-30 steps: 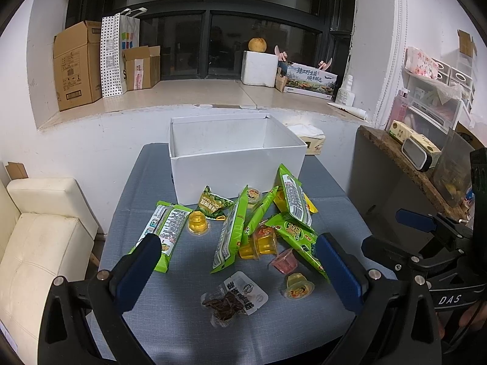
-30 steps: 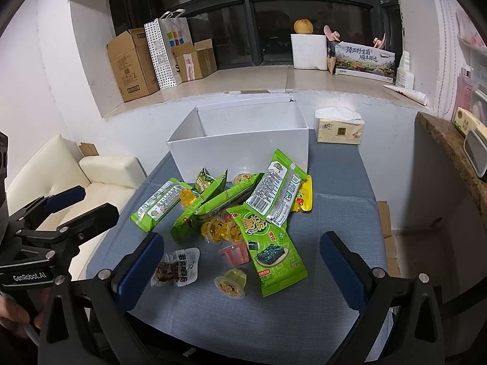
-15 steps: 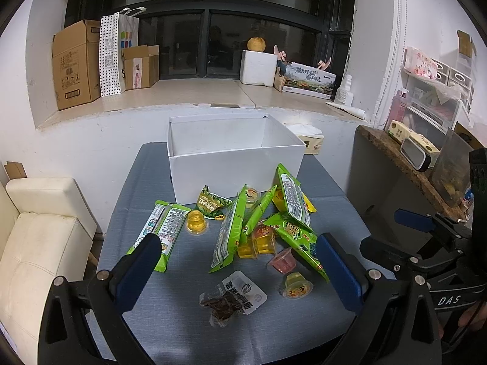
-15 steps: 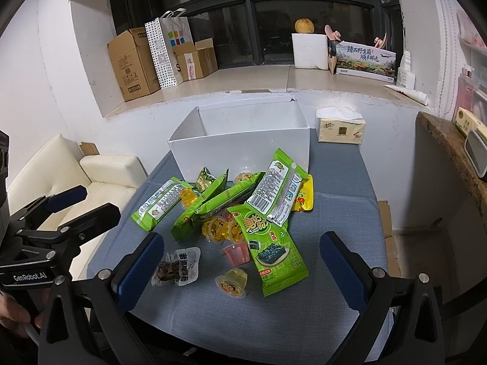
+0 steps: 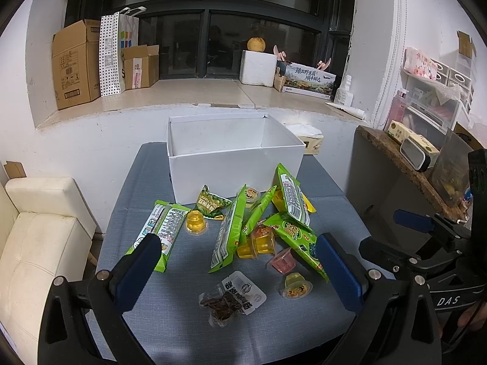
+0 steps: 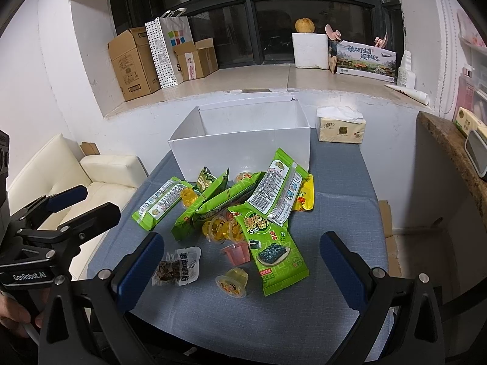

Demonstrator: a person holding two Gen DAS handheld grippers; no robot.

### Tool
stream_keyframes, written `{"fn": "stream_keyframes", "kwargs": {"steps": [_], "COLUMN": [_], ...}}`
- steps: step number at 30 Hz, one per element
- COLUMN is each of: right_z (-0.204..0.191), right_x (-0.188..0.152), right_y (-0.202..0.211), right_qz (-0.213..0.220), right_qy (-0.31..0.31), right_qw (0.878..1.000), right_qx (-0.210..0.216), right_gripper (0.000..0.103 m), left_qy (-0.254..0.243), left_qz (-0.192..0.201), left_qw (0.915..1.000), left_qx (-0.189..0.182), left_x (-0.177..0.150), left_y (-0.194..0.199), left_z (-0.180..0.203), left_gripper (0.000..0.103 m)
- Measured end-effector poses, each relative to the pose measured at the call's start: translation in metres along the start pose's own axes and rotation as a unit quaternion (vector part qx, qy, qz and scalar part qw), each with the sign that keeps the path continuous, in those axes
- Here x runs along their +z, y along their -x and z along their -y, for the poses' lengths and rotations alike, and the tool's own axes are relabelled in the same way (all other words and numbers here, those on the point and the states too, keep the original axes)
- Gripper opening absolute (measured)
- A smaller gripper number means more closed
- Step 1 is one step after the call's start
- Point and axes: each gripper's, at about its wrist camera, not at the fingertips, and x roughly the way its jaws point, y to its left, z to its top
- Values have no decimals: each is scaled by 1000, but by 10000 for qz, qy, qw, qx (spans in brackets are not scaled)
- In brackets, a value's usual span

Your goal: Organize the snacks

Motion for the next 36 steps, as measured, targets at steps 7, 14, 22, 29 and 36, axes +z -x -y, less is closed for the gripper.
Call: {"fn": "stream_keyframes", "kwargs": {"steps": [7, 14, 22, 29, 36], "right_z": [1, 3, 5, 27, 78], "right_x": [-1, -2, -1, 24, 50], "right_y": [-2, -4, -10, -61, -154], "right_qz": [-26, -64, -77, -301, -1031], "right_qy": [-34, -82, -184, -447, -1389], "right_qw": [10000, 9999, 9995, 9979, 9843], "right_qx": [16, 74, 231, 352, 361], "right_gripper": [103, 103, 103, 103, 103], "left_qy": [10, 9, 34, 159, 242], "left_qz": [-30, -35, -25, -72, -101], "left_qw": [10000, 10000, 10000, 9998, 9996], "left_qx": [-16, -15, -21, -19, -44], "left_x": [0, 1, 1, -1, -6], "left_y": [0, 0, -1, -6, -11], "left_z": [-1, -2, -3, -14, -25], "left_gripper": [103, 103, 103, 103, 103]}}
